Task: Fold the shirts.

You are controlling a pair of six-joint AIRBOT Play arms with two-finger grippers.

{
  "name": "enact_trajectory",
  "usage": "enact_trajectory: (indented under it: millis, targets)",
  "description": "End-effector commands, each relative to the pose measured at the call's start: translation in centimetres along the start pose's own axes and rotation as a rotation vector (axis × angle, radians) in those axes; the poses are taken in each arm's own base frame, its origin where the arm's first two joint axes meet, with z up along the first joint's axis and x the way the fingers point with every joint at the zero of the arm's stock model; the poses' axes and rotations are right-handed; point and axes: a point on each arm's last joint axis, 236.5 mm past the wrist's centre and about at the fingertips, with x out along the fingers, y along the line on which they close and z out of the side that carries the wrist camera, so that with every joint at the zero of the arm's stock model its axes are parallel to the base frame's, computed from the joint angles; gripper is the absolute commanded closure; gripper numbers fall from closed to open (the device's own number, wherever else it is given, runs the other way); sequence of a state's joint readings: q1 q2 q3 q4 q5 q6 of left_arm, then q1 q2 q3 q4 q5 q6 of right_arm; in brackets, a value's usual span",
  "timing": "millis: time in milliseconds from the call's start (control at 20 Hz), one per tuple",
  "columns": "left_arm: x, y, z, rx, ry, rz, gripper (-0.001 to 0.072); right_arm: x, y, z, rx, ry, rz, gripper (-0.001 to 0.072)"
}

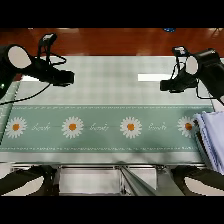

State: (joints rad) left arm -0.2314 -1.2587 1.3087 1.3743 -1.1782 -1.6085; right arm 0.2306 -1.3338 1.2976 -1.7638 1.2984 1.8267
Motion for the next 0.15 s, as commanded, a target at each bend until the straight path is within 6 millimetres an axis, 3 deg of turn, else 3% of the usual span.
enact_trajectory:
  millis: [0,100]
  targets:
    - [0.04,0.08,-0.04,-0.001,0.002,0.003,0.0691,0.02,0.02,-0.04,0.000,0.002,-0.001,0.0687]
    - [0.04,0.08,-0.04,-0.001,0.002,0.002,0.0691,0.02,0.02,-0.04,0.000,0.002,-0.001,0.0686]
